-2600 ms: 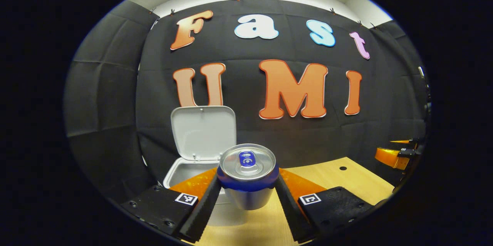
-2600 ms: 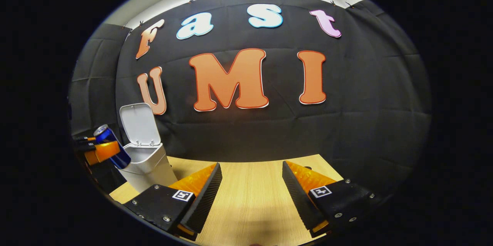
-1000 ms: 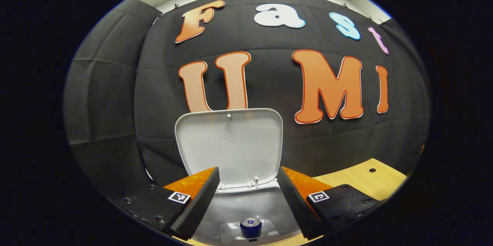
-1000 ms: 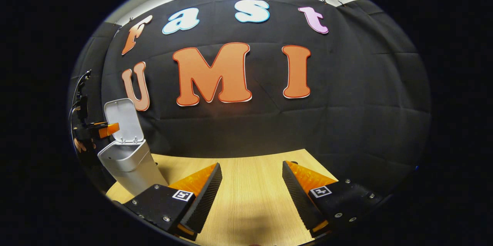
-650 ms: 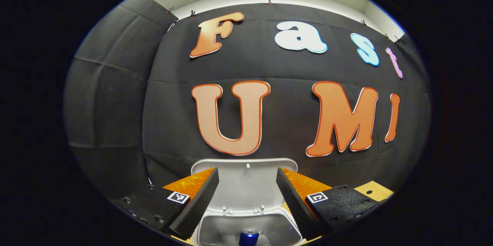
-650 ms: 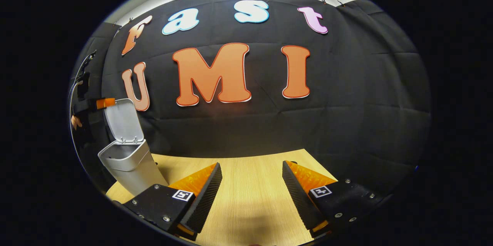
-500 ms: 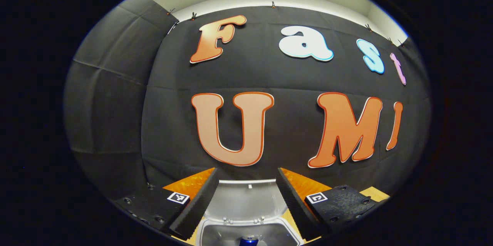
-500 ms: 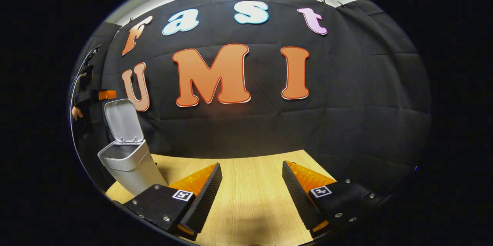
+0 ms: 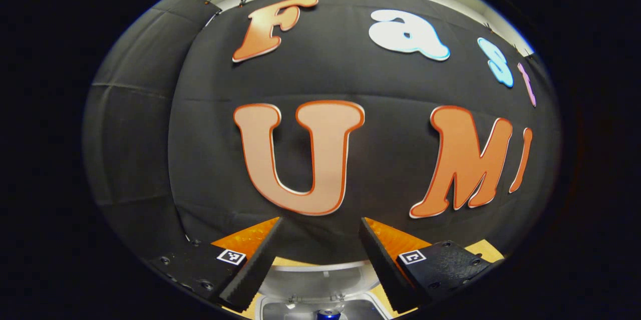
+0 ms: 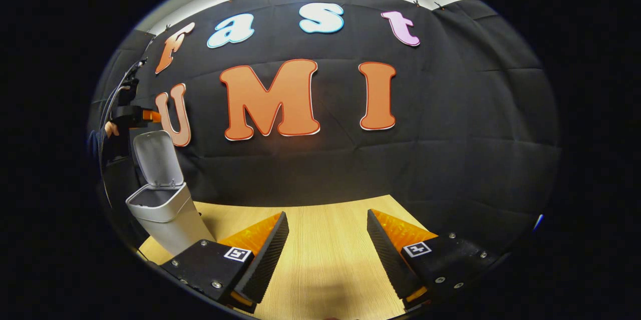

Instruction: Press the lid of the desktop garbage bin to open it, pick up the crumpled paper on the desktop and throw it into the bin, then pick up the pop can on the desktop and drop it into the bin, and finally close the garbage bin lid.

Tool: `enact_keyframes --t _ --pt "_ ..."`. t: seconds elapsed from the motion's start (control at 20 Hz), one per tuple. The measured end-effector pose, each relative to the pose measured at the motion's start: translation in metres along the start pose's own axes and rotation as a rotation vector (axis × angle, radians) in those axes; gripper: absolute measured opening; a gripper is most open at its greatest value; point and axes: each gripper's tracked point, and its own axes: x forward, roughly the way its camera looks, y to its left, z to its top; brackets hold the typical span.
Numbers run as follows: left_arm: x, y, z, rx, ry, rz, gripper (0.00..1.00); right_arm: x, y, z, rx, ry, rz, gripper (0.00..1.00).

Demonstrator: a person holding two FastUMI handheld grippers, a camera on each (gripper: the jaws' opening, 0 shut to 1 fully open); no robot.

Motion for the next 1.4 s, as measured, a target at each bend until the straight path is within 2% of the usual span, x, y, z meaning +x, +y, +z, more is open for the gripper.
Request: enact_keyframes --t 0.15,0.2,0.4,0.55,0.75,0.9,1.25,1.4 --pt "-0.005 -0.004 -0.009 0.020 0.026 -0.012 0.96 0.001 0.001 -0.001 -0.001 0.005 0.002 0.94" --pt "-0.013 -0.006 -0.014 0.045 0.050 -0.014 0.92 0.002 0.003 -0.002 0.000 0.007 0.005 0.94" --pt "-0.041 -0.013 -0.022 0.037 0.065 -0.053 0.94 0.003 0.008 -0.005 0.002 0.015 0.022 0.94" --pt "-0.063 -0.023 -0.043 0.041 0.116 -0.090 0.94 0.003 0.014 -0.002 0.004 0.007 0.040 0.94" --pt "-0.095 -0.032 -0.072 0.073 0.131 -0.097 0.94 0.006 0.025 0.000 -0.003 0.005 0.062 0.94" --pt "-0.113 -0.036 -0.104 0.082 0.162 -0.087 0.94 0.009 0.029 -0.004 -0.008 0.009 0.081 0.94" --pt "-0.141 -0.037 -0.184 0.019 0.278 -0.043 0.96 0.009 0.030 -0.005 -0.021 0.008 0.099 0.94" --pt "-0.165 -0.036 -0.212 0.044 0.352 -0.030 0.95 0.009 0.028 -0.005 -0.023 0.008 0.099 0.94"
